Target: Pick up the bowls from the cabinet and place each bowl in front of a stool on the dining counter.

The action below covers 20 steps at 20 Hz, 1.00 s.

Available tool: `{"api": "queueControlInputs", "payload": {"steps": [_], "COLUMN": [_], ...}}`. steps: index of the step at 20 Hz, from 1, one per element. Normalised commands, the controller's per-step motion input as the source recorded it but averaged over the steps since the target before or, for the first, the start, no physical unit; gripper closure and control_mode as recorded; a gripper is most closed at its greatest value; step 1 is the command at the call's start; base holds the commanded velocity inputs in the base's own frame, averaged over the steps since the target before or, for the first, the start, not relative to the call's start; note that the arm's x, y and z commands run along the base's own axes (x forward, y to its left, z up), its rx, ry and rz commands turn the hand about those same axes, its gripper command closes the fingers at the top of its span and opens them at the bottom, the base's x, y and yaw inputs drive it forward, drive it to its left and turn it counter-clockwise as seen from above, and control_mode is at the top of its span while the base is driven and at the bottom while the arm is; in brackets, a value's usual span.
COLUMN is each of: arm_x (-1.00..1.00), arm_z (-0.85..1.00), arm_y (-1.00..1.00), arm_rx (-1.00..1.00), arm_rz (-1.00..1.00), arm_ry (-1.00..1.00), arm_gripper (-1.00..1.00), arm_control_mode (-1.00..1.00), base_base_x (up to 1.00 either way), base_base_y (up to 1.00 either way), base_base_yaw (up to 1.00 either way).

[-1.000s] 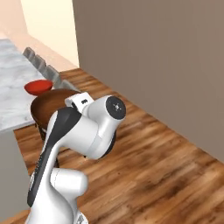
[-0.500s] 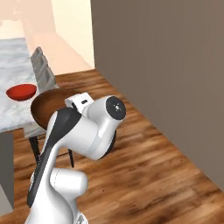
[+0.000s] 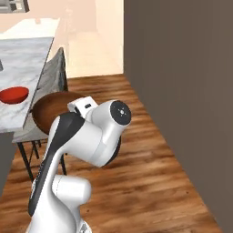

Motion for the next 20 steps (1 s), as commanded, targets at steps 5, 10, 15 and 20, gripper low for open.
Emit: {"api": "queueControlInputs", "payload": {"steps": [5,10,15,20], "arm_x": [0.00,0.00,0.00,0.00], "arm_z": [0.00,0.00,0.00,0.00], "arm_y": [0.00,0.00,0.00,0.00], "arm_rx": [0.00,0.00,0.00,0.00], "arm_rz": [0.00,0.00,0.00,0.00], "arm_ry": [0.00,0.00,0.00,0.00], "arm_gripper": [1.00,1.00,1.00,1.00], "arm_control_mode": [1.00,1.00,1.00,1.00], "base_base_x": [0.80,1.00,1.00,1.00], "base_base_y": [-0.99,-0.93,-0.69,-0.55], "base_base_yaw": [0.36,0.31,0.34,0.50]}}
